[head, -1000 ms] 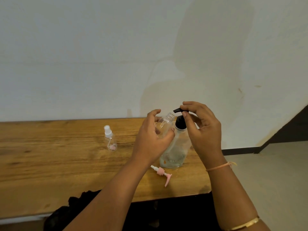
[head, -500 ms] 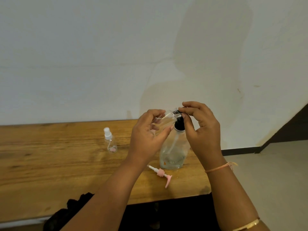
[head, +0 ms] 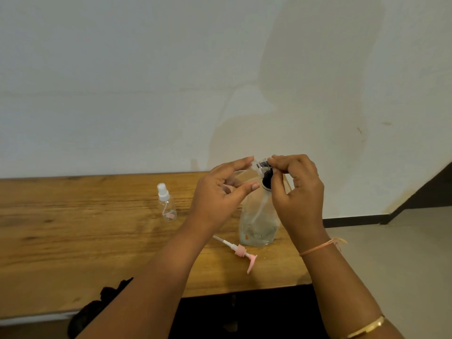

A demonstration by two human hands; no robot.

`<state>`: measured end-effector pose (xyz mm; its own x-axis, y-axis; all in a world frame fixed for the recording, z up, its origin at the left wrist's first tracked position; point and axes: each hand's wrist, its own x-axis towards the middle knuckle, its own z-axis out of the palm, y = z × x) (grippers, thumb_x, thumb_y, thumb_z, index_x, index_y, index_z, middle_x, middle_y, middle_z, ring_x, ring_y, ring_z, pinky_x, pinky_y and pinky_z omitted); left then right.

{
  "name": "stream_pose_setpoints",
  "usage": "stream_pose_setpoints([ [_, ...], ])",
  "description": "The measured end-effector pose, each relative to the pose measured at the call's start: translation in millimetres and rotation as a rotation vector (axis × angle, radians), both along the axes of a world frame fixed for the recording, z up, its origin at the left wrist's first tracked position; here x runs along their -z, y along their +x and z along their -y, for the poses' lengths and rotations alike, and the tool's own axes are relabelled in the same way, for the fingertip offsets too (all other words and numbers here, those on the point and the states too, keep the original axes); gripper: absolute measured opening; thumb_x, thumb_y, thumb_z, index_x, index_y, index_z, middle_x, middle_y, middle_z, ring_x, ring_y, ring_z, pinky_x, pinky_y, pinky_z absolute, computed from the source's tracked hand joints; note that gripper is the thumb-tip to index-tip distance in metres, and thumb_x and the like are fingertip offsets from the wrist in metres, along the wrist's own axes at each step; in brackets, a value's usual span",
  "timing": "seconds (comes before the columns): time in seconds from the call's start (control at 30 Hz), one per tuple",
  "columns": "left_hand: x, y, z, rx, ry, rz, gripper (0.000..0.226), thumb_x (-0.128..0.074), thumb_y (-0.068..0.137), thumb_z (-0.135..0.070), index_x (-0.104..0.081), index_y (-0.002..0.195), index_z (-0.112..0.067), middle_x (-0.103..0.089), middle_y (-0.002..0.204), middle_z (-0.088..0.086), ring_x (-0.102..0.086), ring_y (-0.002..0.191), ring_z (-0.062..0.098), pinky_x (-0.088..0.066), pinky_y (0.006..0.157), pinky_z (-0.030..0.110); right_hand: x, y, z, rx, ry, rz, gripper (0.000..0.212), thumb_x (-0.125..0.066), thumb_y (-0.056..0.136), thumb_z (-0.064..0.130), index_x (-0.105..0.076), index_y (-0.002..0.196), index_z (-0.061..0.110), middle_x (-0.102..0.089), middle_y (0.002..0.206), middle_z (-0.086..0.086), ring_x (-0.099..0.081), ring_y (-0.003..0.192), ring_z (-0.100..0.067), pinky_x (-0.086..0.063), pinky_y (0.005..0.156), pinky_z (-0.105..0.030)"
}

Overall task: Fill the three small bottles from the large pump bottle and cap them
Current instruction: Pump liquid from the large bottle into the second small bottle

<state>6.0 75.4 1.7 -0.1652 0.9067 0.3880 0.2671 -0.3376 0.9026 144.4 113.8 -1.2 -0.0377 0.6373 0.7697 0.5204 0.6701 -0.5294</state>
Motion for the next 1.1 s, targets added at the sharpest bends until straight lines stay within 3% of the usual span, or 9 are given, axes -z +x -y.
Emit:
stream_pose_setpoints([
  [0.2,-4,-4,-2,-0.009,0.008,-0.083,0.048,-0.077,0.075,-0.018,-0.057,0.106,-0.047,-0.061,0.106,-0.026,-0.06,0.077,-0.004,-0.052,0.077,0.016,3,-1,1,-0.003,0.013,-0.012,0.024,-0.048,0.084,0.016,-0.067,0.092,0.005,-0.057,0.092,0.003,-0.057,0.088,-0.017,-0.051,0.075,-0.026],
  [0.3,-6,-2,-1,-0.011,0.027,-0.042,0.046,-0.077,0.075,-0.017,-0.058,0.106,-0.045,-0.061,0.107,-0.025,-0.06,0.077,-0.003,-0.053,0.074,0.016,-4,-2,3,-0.018,0.015,-0.043,0.026,-0.046,0.084,0.015,-0.067,0.094,0.005,-0.055,0.095,0.005,-0.059,0.09,-0.019,-0.049,0.077,-0.02],
  [0.43,-8,-2,-2,-0.008,0.044,-0.032,0.046,-0.077,0.074,-0.016,-0.059,0.106,-0.042,-0.061,0.108,-0.022,-0.059,0.079,-0.005,-0.047,0.065,0.009,-13,0,4,-0.018,0.009,-0.021,0.027,-0.045,0.085,0.016,-0.068,0.094,0.005,-0.062,0.094,-0.003,-0.061,0.09,-0.021,-0.05,0.077,-0.023],
  [0.8,-5,-7,-4,0.03,-0.035,-0.031,0.047,-0.079,0.073,-0.014,-0.06,0.104,-0.043,-0.064,0.109,-0.02,-0.06,0.072,0.003,-0.055,0.073,0.022,7,-10,3,0.083,0.041,0.012,0.017,-0.053,0.082,0.01,-0.066,0.091,0.002,-0.061,0.089,-0.009,-0.052,0.086,-0.017,-0.045,0.069,-0.024],
  [0.93,-7,-5,-2,0.012,-0.003,-0.039,0.047,-0.079,0.073,-0.015,-0.06,0.104,-0.045,-0.064,0.11,-0.019,-0.061,0.074,0.002,-0.056,0.075,0.026,2,-8,7,0.069,0.032,-0.028,0.015,-0.054,0.083,0.004,-0.066,0.091,0.003,-0.061,0.091,-0.008,-0.055,0.087,-0.018,-0.045,0.073,-0.021],
  [1.1,-9,-3,0,-0.011,0.074,-0.067,0.042,-0.078,0.072,-0.024,-0.06,0.104,-0.045,-0.064,0.107,-0.02,-0.061,0.076,0.001,-0.053,0.069,0.019,-9,-3,10,0.031,0.033,-0.001,0.024,-0.048,0.084,0.015,-0.067,0.093,0.003,-0.063,0.093,-0.009,-0.059,0.088,-0.023,-0.049,0.074,-0.025],
])
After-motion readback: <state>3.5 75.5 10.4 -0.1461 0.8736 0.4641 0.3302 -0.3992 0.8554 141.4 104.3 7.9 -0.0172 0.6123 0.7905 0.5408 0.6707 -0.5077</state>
